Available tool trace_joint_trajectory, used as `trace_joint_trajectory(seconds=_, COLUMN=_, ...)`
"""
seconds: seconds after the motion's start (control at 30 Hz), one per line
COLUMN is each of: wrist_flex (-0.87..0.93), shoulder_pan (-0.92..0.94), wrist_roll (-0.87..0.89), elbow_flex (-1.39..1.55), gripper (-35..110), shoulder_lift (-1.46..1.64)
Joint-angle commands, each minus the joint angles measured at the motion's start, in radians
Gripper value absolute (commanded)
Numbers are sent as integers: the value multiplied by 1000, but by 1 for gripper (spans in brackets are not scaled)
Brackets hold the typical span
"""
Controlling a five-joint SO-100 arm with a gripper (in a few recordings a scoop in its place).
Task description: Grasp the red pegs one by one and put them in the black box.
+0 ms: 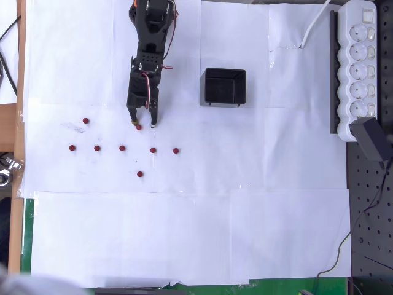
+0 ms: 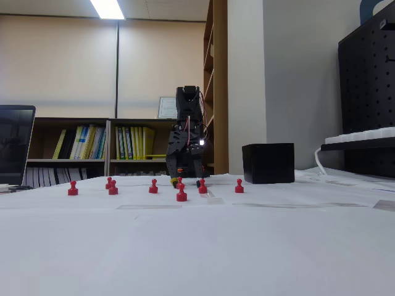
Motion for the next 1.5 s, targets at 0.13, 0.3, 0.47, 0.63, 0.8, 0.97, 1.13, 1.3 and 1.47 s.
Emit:
trace_joint_trajectory(seconds=0.13, wrist_flex=-23, shoulder_pan=35, wrist_roll=5, elbow_flex=52, gripper=19, shoulder_lift=32)
trace_joint_trajectory(seconds=0.3, wrist_flex=-23, shoulder_pan=43, wrist_roll=6, elbow_flex=72, gripper=18, shoulder_lift=49)
trace_joint_trajectory(seconds=0.47, wrist_flex=-23, shoulder_pan=43, wrist_roll=11, elbow_flex=74, gripper=18, shoulder_lift=55)
trace_joint_trajectory(seconds=0.63, wrist_flex=-23, shoulder_pan=41, wrist_roll=11, elbow_flex=74, gripper=12, shoulder_lift=57)
trace_joint_trajectory(seconds=0.8, wrist_flex=-14, shoulder_pan=38, wrist_roll=5, elbow_flex=71, gripper=2, shoulder_lift=52)
trace_joint_trajectory(seconds=0.97, wrist_flex=32, shoulder_pan=37, wrist_roll=-12, elbow_flex=71, gripper=0, shoulder_lift=35)
trace_joint_trajectory(seconds=1.13, wrist_flex=334, shoulder_pan=31, wrist_roll=-83, elbow_flex=118, gripper=0, shoulder_lift=-133)
trace_joint_trajectory(seconds=1.3, wrist_flex=950, shoulder_pan=-2, wrist_roll=-239, elbow_flex=347, gripper=0, shoulder_lift=-333)
trace_joint_trajectory(seconds=1.47, wrist_flex=1443, shoulder_pan=-120, wrist_roll=-388, elbow_flex=624, gripper=0, shoulder_lift=-414)
